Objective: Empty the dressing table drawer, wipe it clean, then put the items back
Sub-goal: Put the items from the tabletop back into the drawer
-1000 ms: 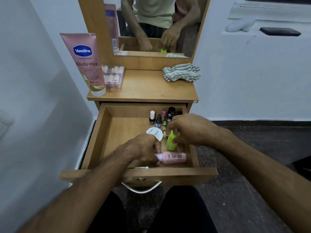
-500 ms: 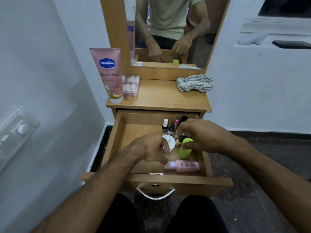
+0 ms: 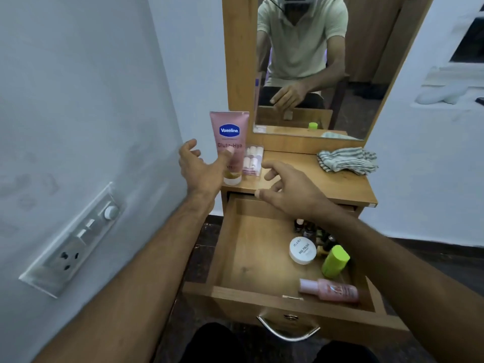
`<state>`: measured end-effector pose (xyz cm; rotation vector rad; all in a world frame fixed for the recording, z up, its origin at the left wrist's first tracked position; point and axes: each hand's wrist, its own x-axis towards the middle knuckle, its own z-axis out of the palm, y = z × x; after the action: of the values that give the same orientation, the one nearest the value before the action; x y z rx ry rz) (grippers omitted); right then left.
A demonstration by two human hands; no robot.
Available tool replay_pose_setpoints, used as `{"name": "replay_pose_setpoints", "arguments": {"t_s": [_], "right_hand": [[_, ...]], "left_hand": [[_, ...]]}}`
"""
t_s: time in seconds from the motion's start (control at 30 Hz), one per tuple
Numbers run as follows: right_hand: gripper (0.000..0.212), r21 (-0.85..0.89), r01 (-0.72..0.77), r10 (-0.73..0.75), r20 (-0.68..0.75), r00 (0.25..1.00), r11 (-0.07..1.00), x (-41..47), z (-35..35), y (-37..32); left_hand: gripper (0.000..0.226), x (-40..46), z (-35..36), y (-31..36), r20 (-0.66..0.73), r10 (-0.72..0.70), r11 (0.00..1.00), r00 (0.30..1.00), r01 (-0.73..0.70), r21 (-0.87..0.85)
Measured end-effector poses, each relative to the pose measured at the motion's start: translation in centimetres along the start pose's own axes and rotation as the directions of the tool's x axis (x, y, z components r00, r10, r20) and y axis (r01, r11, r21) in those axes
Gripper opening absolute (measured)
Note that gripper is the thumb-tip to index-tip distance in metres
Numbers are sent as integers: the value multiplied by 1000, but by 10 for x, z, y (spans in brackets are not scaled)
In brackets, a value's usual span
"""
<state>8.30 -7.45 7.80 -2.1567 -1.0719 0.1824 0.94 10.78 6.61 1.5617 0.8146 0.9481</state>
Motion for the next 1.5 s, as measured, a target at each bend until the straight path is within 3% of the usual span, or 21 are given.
{"name": "replay_pose_setpoints", "arguments": {"t_s": [0.07,0.17,0.3,0.43,0.53,0.63,0.7,0.73,0.8,0.87,0.93,1.07,1.2,1.4,1.5], "right_hand": [[70,47,-36,35,14,999,998,14,8,-4],[74,107,-75,71,37,997,991,31,17,-8],[76,181,-66,66,5,998,981,41,29,-13],[75,286,-34,52,-57,997,958,33,32,-18],[70,138,-46,50,-22,999,989,17,21,-17],[73,-140,-45,68,169,983,989,-9,1,-9],[70,-342,1,106,296,949,940,-28,-9,-3],[68,-439,40,130,350,928,898,-35,-11,0],[65,-573,105,193,435,879,813,-47,-12,4],[63,-626,123,253,476,842,770,-54,-9,8],[61,-642,113,290,487,824,758,-60,-3,14],[58,-648,105,288,470,834,755,-68,12,25],[55,-616,89,277,473,837,783,-71,26,30],[59,-575,68,252,457,853,815,-76,17,33],[37,-664,65,260,379,888,745,-80,-2,37]], "left_hand": [[81,0,5,0,124,-77,996,989,82,-37],[59,1,8,-2,218,-16,999,976,22,-23],[36,-1,6,4,173,41,999,984,-43,8],[43,-11,-5,6,198,-21,998,980,31,-48],[60,-17,-21,1,289,-57,987,956,97,-125],[65,-19,-43,-1,266,29,978,964,27,-208],[68,-22,-54,0,401,126,992,907,-111,-59],[70,-26,-57,0,531,134,976,836,-204,75],[73,-40,-52,-4,765,15,864,644,-393,314],[77,-60,-38,-14,871,-127,738,474,-541,403],[82,-79,-25,-27,896,-213,661,389,-618,426],[83,-96,-13,-47,902,-260,538,345,-724,432],[73,-100,-8,-57,907,-244,427,345,-801,419],[59,-95,-9,-63,901,-270,391,338,-817,424],[57,-94,-12,-66,895,-305,381,325,-820,428]]}}
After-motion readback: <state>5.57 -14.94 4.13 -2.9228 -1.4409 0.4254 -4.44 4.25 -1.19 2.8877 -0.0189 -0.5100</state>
